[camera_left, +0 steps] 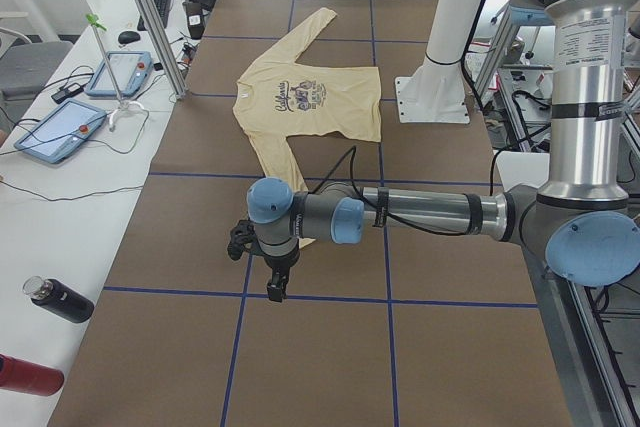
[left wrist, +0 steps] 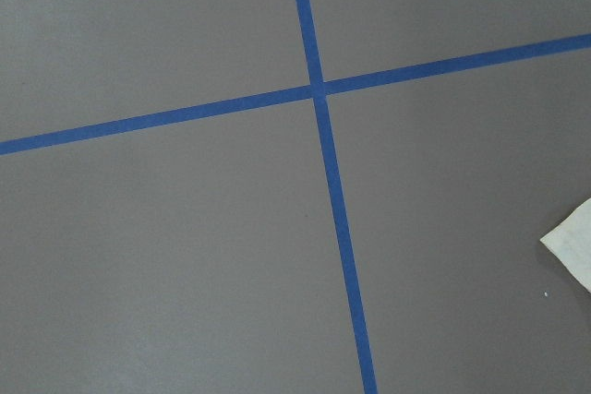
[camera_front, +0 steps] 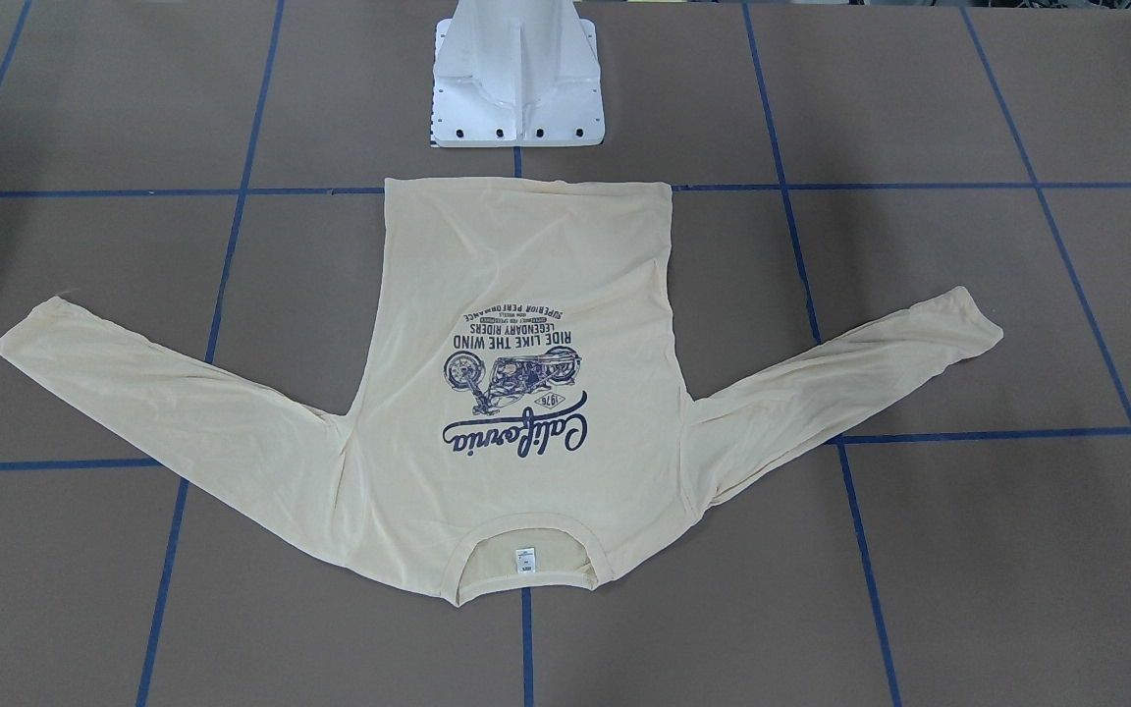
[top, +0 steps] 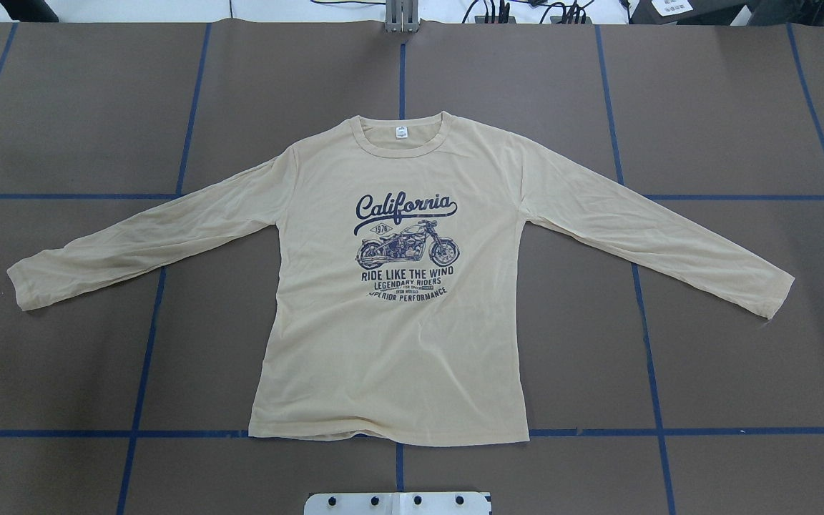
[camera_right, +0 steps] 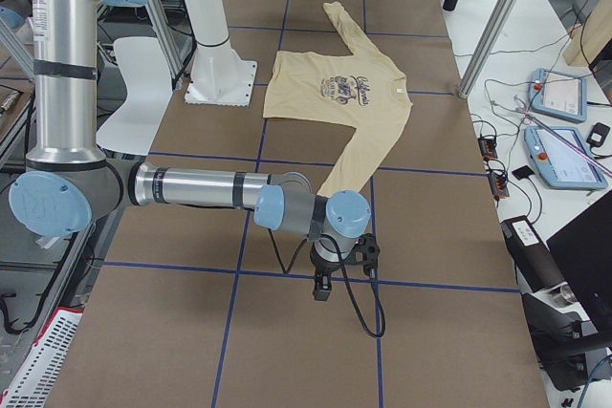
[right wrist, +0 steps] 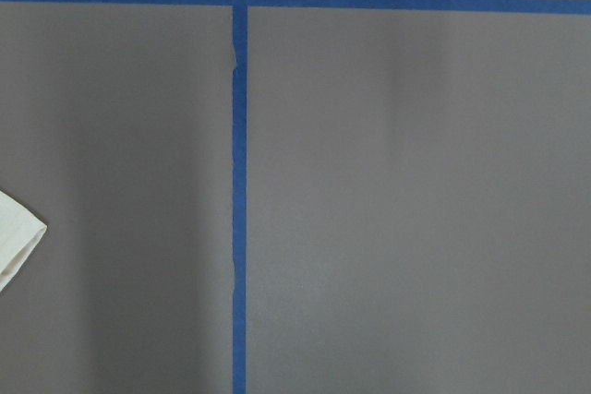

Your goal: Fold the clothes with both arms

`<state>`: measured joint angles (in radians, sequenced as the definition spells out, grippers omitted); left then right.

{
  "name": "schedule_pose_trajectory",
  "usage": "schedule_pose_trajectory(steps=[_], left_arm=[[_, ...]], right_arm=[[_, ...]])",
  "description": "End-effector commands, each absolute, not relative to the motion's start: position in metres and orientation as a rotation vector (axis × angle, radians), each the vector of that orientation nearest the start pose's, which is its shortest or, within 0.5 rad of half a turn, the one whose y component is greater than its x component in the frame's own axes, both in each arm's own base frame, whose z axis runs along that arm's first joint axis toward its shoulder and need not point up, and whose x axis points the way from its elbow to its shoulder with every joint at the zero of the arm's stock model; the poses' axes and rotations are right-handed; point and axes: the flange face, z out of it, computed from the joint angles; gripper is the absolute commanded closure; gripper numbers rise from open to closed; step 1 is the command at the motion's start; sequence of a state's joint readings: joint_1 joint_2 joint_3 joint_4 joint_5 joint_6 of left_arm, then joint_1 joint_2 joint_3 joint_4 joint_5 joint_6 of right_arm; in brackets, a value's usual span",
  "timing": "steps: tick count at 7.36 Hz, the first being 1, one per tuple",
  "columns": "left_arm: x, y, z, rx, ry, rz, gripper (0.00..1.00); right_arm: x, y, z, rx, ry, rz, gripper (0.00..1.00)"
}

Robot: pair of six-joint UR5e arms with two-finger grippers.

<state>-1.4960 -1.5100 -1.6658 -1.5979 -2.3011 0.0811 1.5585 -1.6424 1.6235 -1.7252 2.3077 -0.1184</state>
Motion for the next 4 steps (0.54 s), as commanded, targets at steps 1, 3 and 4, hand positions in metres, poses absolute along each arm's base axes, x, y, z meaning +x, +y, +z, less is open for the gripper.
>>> schedule_pose_trajectory(steps=[1, 3, 4], left_arm=[[-0.034, -0.473, 0.642, 0.061, 0.730, 0.171, 0.00], [-0.033, -0.474, 0.637, 0.074, 0.732, 0.177, 0.00], [-0.032, -0.481, 0.628, 0.094, 0.733, 0.185, 0.00]], right_arm=[[0.061, -0.450, 0.681, -0.122, -0.738, -0.056, 0.00], [0.061, -0.452, 0.681, -0.126, -0.741, -0.048, 0.00], [0.060, -0.458, 0.674, -0.113, -0.744, -0.053, 0.00]])
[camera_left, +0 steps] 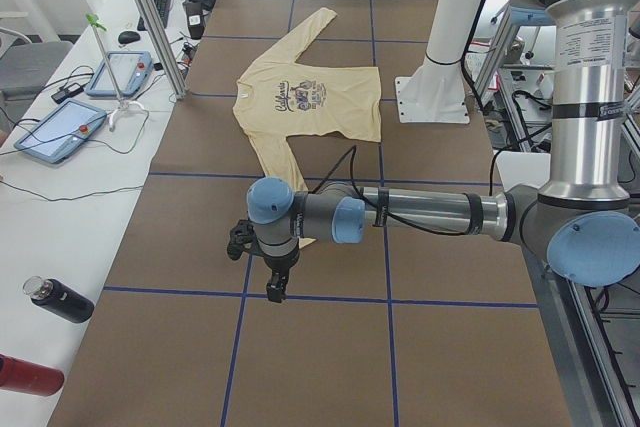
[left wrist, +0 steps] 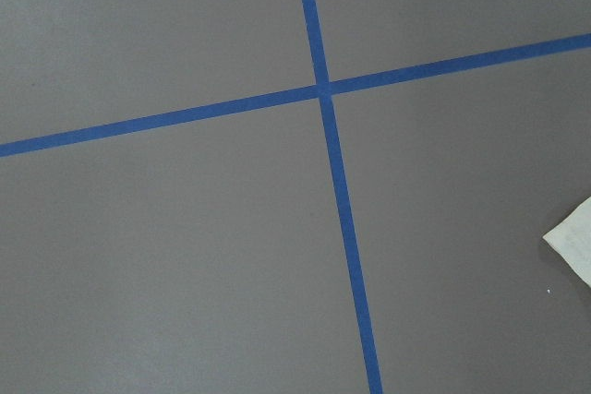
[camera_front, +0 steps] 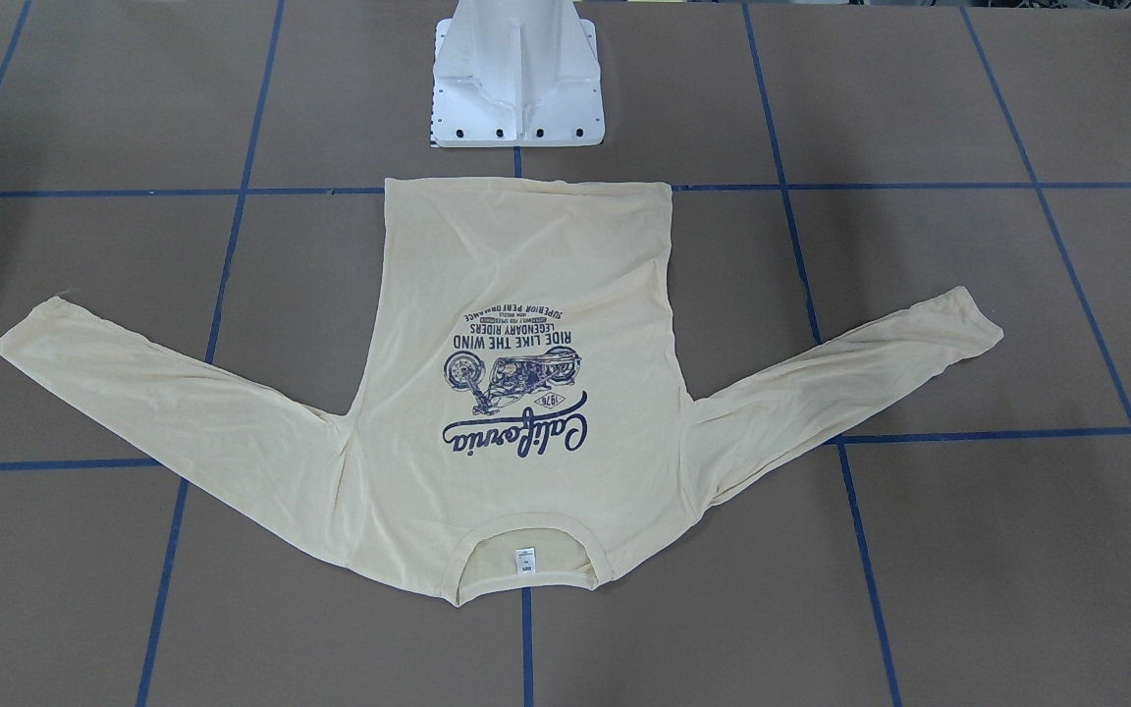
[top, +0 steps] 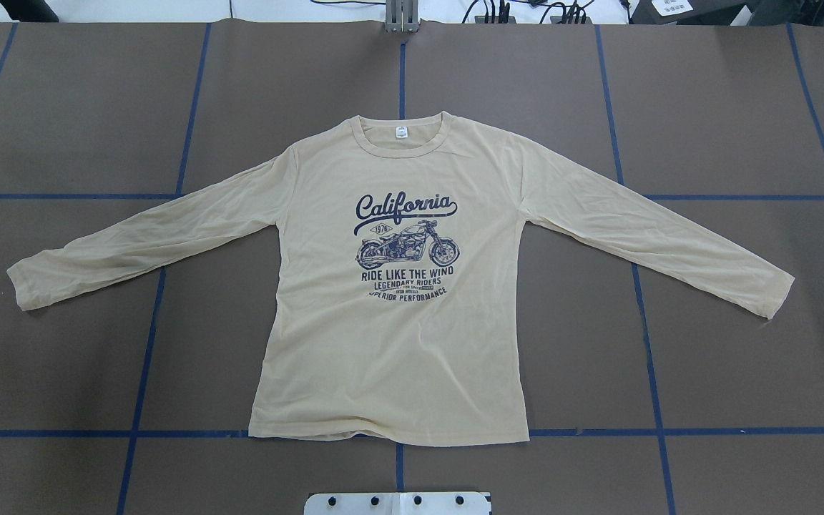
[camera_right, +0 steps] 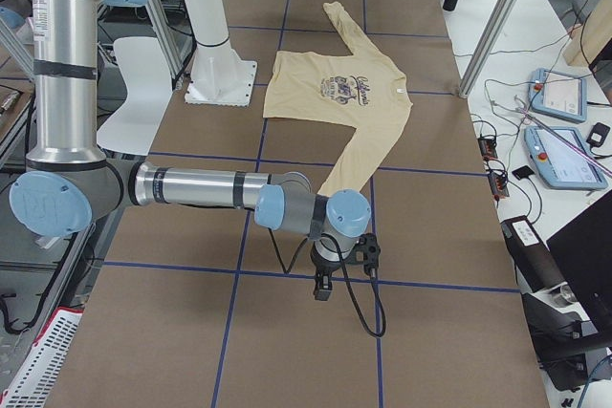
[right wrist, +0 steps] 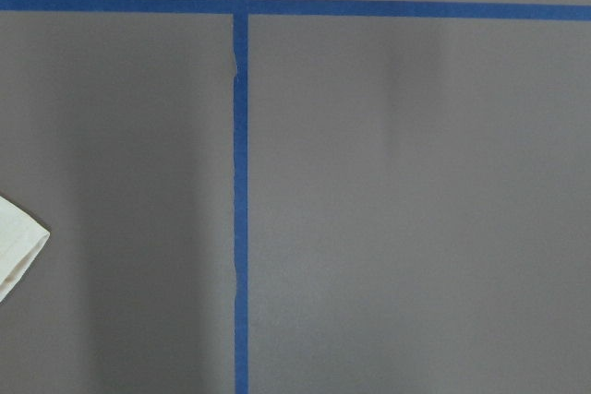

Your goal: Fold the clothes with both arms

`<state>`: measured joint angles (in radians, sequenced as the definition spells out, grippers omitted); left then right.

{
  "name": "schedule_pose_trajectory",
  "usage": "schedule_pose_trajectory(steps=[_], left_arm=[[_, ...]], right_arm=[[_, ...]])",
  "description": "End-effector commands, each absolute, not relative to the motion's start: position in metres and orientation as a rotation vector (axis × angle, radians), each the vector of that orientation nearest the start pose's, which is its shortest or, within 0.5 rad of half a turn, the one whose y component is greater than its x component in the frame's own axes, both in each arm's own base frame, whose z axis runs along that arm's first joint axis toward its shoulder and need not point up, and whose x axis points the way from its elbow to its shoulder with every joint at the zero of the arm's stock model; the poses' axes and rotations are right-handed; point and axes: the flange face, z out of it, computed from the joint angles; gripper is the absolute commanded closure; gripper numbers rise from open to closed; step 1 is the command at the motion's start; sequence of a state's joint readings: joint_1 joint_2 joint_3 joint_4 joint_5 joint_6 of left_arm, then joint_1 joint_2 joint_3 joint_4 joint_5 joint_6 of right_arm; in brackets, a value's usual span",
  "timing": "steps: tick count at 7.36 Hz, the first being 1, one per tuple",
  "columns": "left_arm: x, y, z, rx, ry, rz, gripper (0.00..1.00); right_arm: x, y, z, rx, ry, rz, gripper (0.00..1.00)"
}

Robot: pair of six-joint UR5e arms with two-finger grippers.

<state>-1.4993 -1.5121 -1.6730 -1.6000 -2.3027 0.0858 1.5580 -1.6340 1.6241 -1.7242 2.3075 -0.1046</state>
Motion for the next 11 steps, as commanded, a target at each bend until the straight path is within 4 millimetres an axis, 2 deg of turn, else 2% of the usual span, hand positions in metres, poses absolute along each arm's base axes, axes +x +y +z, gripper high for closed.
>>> schedule_pose_trajectory(steps=[1, 2, 3, 4, 5, 6, 7, 8, 9, 10, 11], left_arm=[[-0.030, -0.495, 0.614, 0.119, 0.733, 0.191, 0.00], [-0.029, -0.508, 0.599, 0.151, 0.740, 0.204, 0.00], [-0.026, -0.524, 0.580, 0.187, 0.746, 0.218, 0.00], [-0.020, -0.554, 0.543, 0.264, 0.744, 0.253, 0.00], [-0.015, -0.561, 0.526, 0.272, 0.754, 0.208, 0.00], [-0.012, -0.566, 0.515, 0.326, 0.756, 0.214, 0.00], [-0.008, -0.570, 0.522, 0.376, 0.759, 0.237, 0.00], [0.001, -0.574, 0.545, 0.337, 0.761, 0.241, 0.00], [0.007, -0.573, 0.542, 0.349, 0.764, 0.256, 0.00], [0.007, -0.569, 0.546, 0.344, 0.765, 0.256, 0.00], [0.007, -0.569, 0.546, 0.350, 0.765, 0.260, 0.00]], right_arm=[[0.058, -0.471, 0.662, -0.088, -0.752, -0.062, 0.00], [0.055, -0.476, 0.644, -0.046, -0.792, -0.078, 0.00], [0.035, -0.486, 0.628, 0.025, -0.819, -0.139, 0.00], [0.015, -0.505, 0.606, 0.142, -0.825, -0.210, 0.00], [-0.019, -0.520, 0.615, 0.120, -0.832, -0.231, 0.00], [-0.048, -0.532, 0.611, 0.152, -0.857, -0.258, 0.00], [-0.095, -0.533, 0.595, 0.154, -0.871, -0.235, 0.00], [-0.135, -0.529, 0.586, 0.185, -0.855, -0.230, 0.00], [-0.159, -0.518, 0.586, 0.178, -0.863, -0.210, 0.00], [-0.161, -0.492, 0.599, 0.169, -0.891, -0.182, 0.00], [-0.172, -0.457, 0.622, 0.165, -0.906, -0.193, 0.00]])
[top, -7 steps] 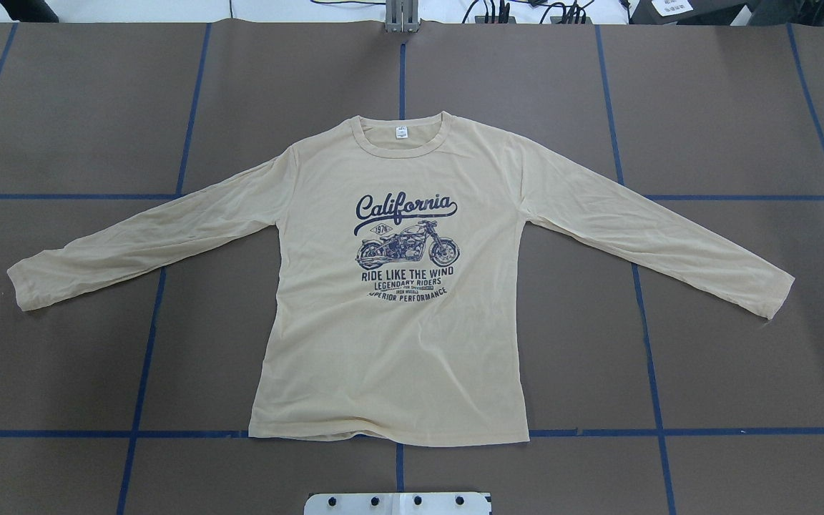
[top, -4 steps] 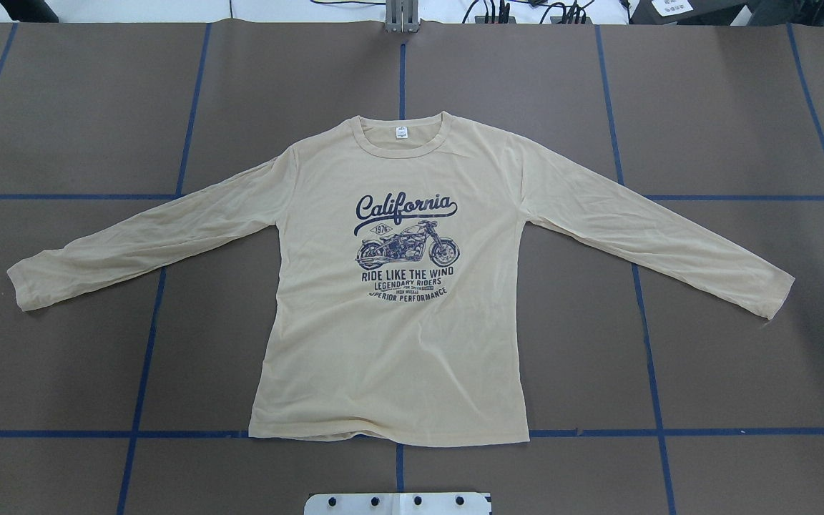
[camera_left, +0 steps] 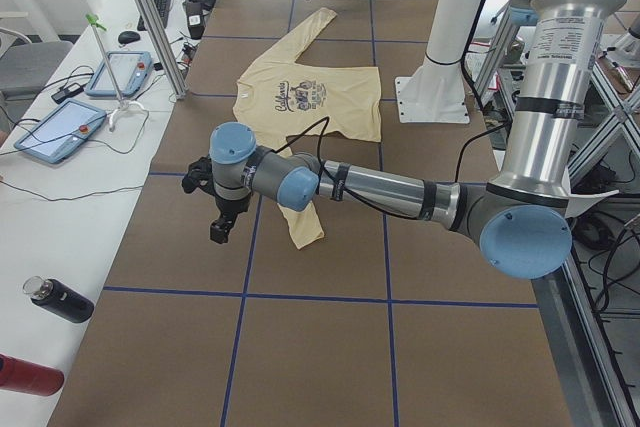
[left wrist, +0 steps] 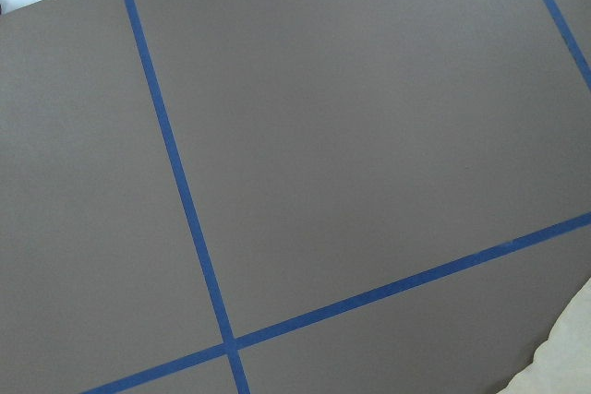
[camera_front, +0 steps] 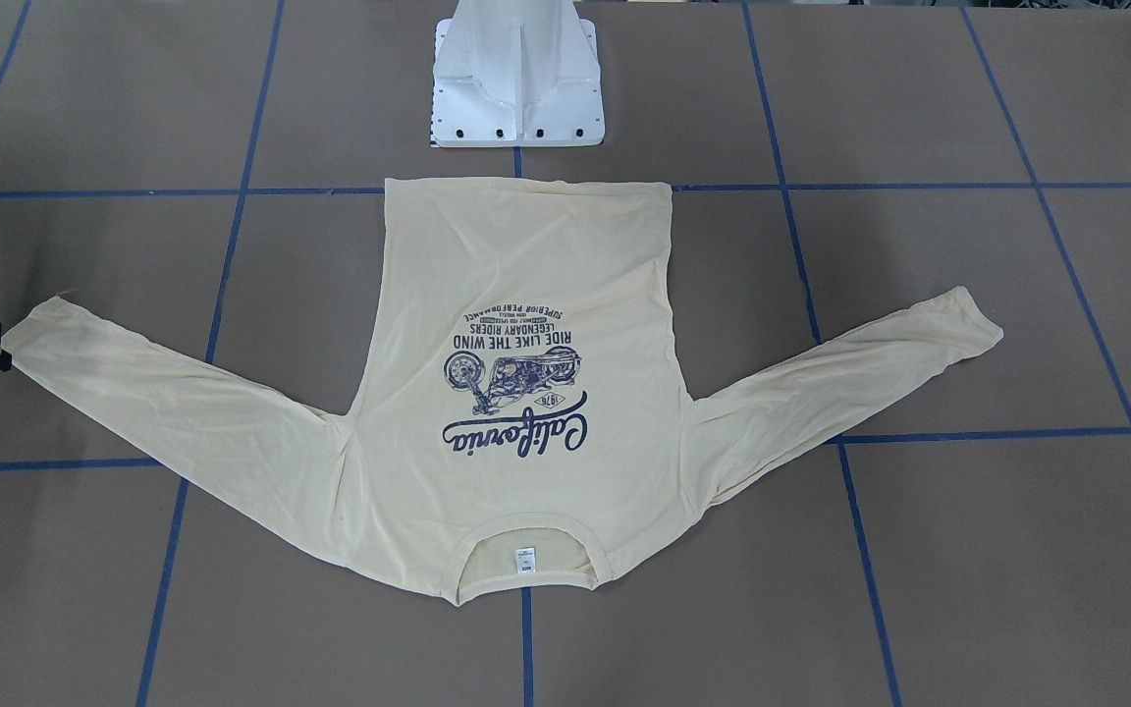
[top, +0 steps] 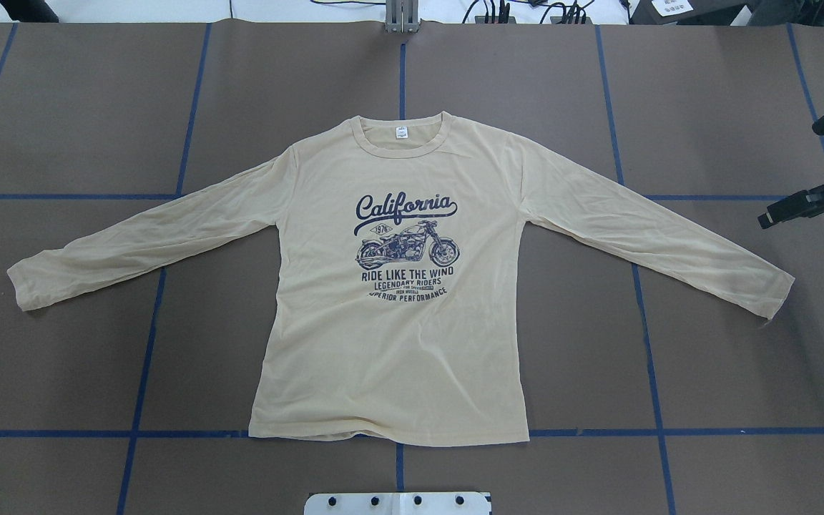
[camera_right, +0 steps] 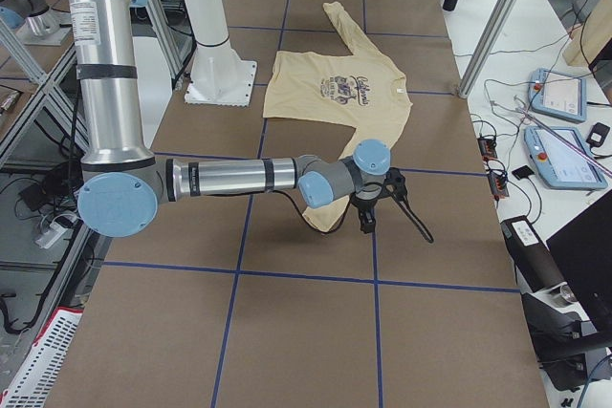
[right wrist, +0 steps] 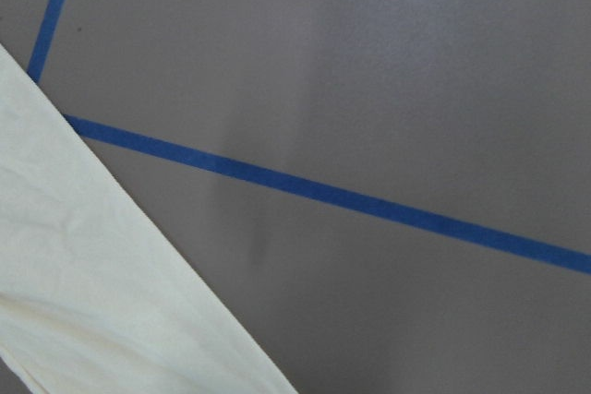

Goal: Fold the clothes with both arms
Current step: 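Lower the right gripper to the cuff of the sleeve nearest it and grasp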

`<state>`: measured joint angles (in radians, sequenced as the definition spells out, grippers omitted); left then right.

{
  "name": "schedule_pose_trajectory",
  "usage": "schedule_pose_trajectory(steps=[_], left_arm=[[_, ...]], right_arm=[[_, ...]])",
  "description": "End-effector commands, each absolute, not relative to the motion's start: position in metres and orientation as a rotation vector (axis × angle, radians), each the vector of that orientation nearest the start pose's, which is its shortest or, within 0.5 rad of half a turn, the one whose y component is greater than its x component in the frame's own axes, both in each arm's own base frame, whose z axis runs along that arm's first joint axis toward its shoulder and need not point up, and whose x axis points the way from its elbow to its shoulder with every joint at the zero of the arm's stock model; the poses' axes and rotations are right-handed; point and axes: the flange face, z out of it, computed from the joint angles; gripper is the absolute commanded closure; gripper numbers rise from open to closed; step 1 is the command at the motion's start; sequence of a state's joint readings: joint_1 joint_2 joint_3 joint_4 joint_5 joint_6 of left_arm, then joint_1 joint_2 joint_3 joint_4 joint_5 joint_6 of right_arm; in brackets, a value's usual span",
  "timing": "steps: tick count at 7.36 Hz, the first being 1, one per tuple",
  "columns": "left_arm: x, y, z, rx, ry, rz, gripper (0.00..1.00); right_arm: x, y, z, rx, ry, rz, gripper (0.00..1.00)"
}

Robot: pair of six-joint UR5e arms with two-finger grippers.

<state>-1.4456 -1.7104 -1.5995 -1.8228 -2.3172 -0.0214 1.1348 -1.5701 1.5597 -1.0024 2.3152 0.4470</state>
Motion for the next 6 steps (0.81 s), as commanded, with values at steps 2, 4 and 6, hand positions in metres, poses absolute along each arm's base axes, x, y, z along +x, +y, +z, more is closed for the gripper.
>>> schedule_pose_trajectory(steps=[2, 4, 6], left_arm=[[0.007, -0.568, 0.547, 0.356, 0.765, 0.260, 0.00], [0.010, -0.566, 0.544, 0.348, 0.815, 0.269, 0.00], [0.010, -0.566, 0.543, 0.349, 0.818, 0.269, 0.00]], right_arm=[[-0.171, -0.438, 0.640, 0.125, -0.896, -0.188, 0.01], [-0.179, -0.439, 0.642, 0.109, -0.893, -0.197, 0.02], [-0.193, -0.445, 0.652, 0.086, -0.887, -0.208, 0.03]])
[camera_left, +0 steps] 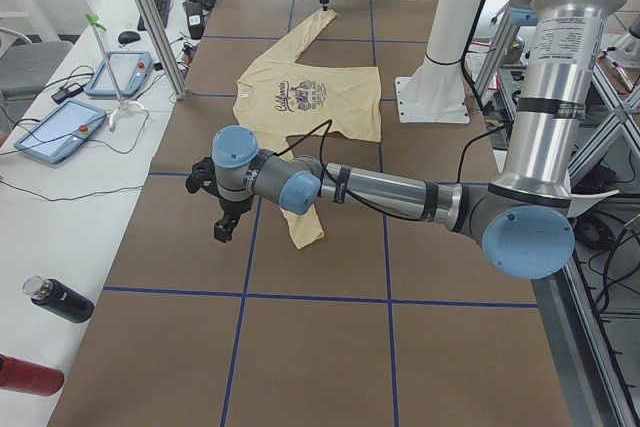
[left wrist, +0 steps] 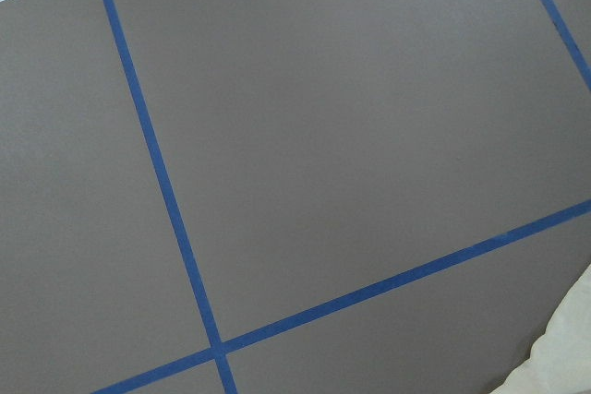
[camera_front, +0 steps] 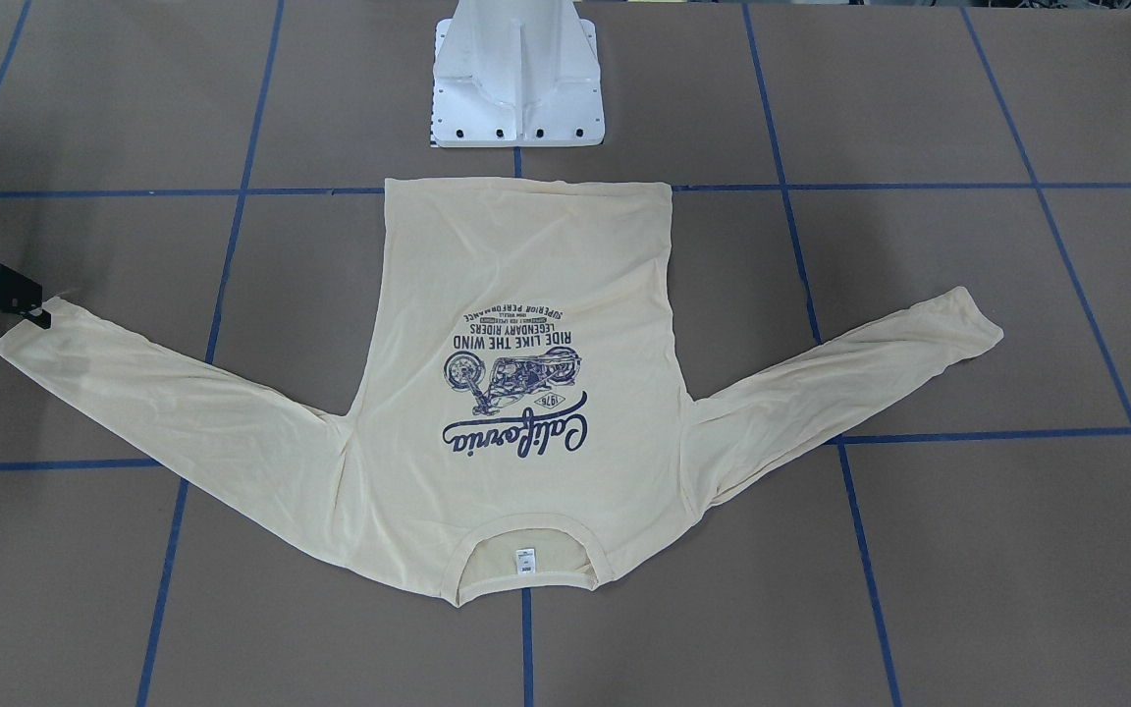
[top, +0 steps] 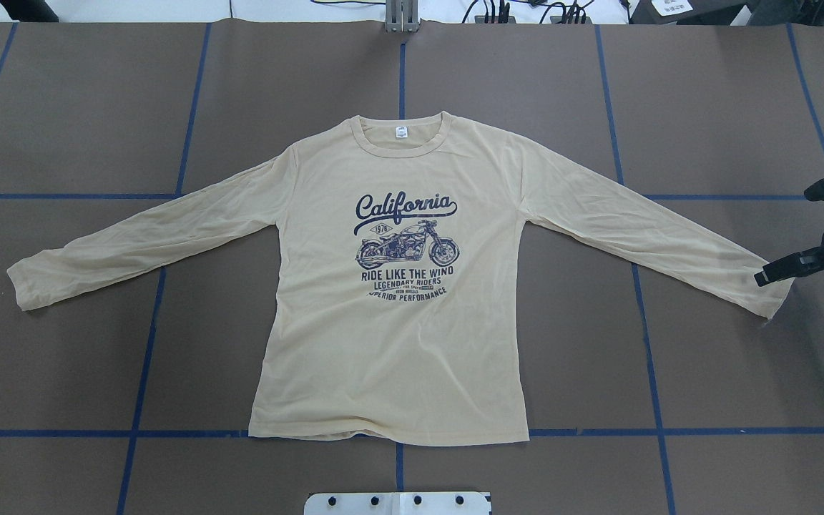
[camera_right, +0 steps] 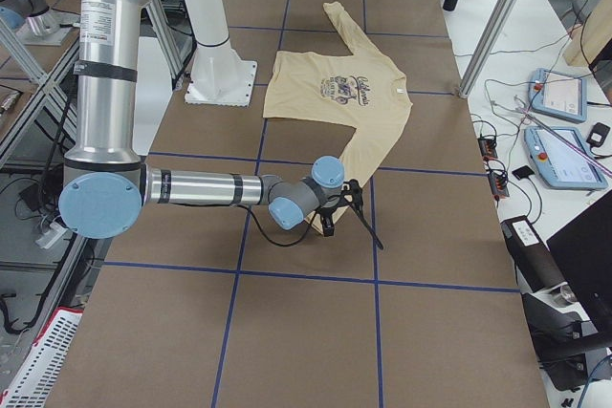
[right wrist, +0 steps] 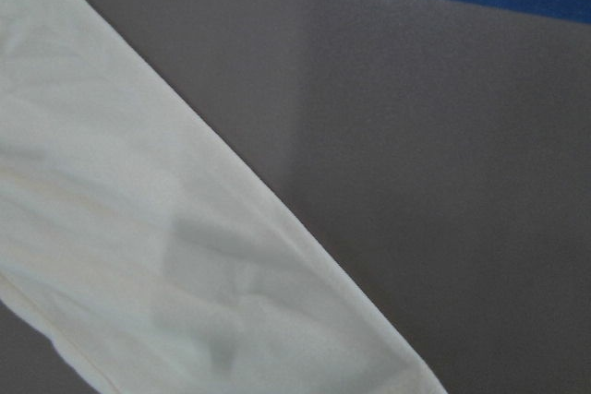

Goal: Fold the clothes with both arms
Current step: 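Lower the right gripper to the cuff of the sleeve nearest it and grasp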

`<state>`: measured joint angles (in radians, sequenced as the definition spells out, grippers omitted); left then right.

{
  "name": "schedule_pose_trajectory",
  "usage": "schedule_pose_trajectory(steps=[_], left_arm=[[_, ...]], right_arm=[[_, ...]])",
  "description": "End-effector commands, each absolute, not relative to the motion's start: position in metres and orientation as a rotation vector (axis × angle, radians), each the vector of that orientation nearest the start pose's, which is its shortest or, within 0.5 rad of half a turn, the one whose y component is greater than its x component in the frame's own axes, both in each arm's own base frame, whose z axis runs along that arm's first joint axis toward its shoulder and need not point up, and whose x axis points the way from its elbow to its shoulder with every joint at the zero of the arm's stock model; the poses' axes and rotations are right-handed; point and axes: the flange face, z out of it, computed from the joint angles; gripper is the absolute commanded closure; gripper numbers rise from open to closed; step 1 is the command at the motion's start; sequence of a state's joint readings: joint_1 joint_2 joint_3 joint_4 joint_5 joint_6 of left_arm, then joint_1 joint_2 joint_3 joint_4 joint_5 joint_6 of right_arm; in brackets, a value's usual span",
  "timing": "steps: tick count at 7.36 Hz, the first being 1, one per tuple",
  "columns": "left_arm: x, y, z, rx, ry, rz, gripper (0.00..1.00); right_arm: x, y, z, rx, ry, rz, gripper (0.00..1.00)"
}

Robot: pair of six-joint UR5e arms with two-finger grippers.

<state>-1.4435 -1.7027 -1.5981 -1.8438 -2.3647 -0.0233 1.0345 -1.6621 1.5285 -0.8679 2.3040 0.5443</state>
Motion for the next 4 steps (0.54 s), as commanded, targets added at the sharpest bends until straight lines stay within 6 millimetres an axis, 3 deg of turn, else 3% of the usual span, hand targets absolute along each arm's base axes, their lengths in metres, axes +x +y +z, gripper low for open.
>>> schedule_pose_trajectory(steps=[1, 4], left_arm=[[0.0102, -0.5660, 0.5427, 0.349, 0.818, 0.270, 0.00], [0.0102, -0.5660, 0.5427, 0.349, 0.818, 0.270, 0.00]], right_arm=[[-0.1946, -0.4429, 0.6588, 0.073, -0.882, -0.209, 0.05], [-0.1926, -0.4378, 0.6678, 0.055, -0.876, -0.204, 0.08]])
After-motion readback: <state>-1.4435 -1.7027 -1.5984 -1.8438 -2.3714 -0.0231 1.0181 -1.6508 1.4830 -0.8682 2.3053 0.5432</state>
